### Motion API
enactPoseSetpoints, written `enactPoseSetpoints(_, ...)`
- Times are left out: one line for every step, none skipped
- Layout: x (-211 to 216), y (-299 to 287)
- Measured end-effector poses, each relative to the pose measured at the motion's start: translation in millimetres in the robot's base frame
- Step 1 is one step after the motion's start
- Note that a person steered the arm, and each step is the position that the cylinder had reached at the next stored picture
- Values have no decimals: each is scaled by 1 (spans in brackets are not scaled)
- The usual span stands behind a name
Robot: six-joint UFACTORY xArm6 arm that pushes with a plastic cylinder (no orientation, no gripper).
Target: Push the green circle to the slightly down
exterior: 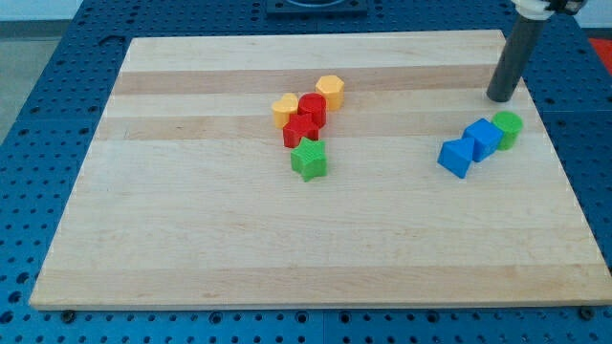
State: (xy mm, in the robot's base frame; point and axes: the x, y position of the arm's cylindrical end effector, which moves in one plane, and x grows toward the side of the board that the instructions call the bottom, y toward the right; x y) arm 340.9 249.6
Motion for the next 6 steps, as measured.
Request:
enactPoseSetpoints(16,2)
enactPoseSetpoints(36,2)
enactPoseSetpoints(61,2)
enactPoseSetpoints(99,2)
enactPoseSetpoints(142,2)
enactPoseSetpoints(176,0)
